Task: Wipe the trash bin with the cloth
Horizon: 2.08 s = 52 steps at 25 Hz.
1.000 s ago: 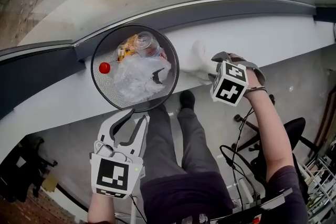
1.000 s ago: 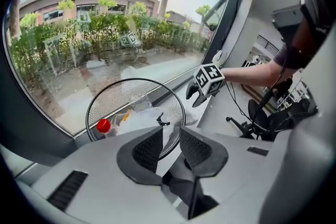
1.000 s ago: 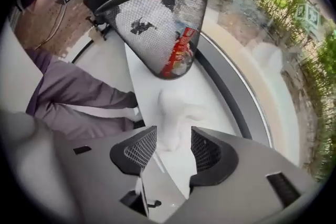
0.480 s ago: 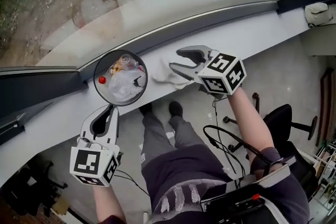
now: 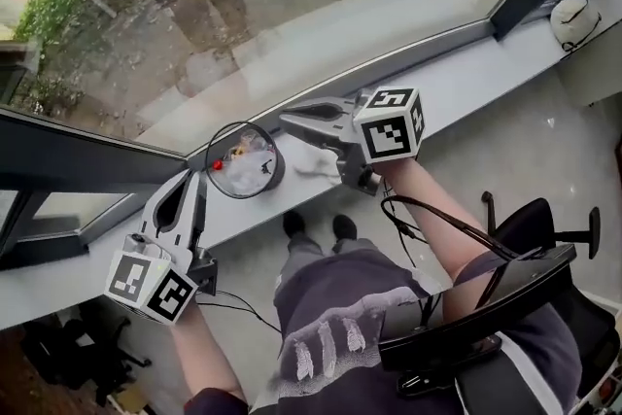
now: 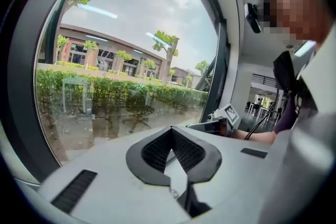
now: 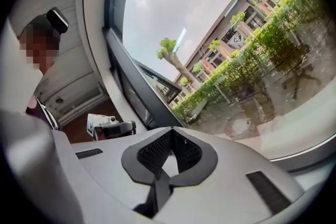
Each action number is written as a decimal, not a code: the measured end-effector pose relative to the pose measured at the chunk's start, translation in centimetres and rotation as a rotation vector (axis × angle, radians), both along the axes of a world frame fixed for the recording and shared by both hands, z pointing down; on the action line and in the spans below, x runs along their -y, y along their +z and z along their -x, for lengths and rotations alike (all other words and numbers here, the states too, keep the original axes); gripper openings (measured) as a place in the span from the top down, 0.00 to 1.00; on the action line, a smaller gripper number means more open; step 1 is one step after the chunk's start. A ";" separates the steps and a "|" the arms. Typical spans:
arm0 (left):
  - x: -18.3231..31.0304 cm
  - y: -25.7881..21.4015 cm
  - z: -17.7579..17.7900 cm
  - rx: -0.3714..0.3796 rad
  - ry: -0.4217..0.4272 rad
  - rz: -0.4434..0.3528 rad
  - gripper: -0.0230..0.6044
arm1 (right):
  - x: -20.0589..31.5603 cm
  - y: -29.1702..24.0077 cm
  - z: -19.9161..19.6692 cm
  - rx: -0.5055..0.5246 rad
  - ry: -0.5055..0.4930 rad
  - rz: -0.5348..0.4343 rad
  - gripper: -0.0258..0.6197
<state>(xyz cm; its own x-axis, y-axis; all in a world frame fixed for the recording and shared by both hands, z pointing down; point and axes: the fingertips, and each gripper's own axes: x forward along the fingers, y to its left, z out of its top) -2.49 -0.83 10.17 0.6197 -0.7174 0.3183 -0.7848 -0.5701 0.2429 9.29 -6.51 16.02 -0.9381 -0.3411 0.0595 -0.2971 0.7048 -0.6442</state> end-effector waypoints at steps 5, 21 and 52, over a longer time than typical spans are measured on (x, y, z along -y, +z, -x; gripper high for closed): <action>-4.5 -1.0 -2.7 0.025 0.048 -0.017 0.97 | -3.9 -2.5 0.5 0.167 -0.091 0.013 0.96; -13.2 -1.3 4.9 0.127 0.005 -0.134 0.97 | -12.1 -3.6 7.6 0.057 -0.108 -0.070 0.96; -24.9 -0.1 -10.0 -0.037 0.420 -0.057 0.97 | -29.9 -6.8 -5.7 0.133 0.238 -0.077 0.96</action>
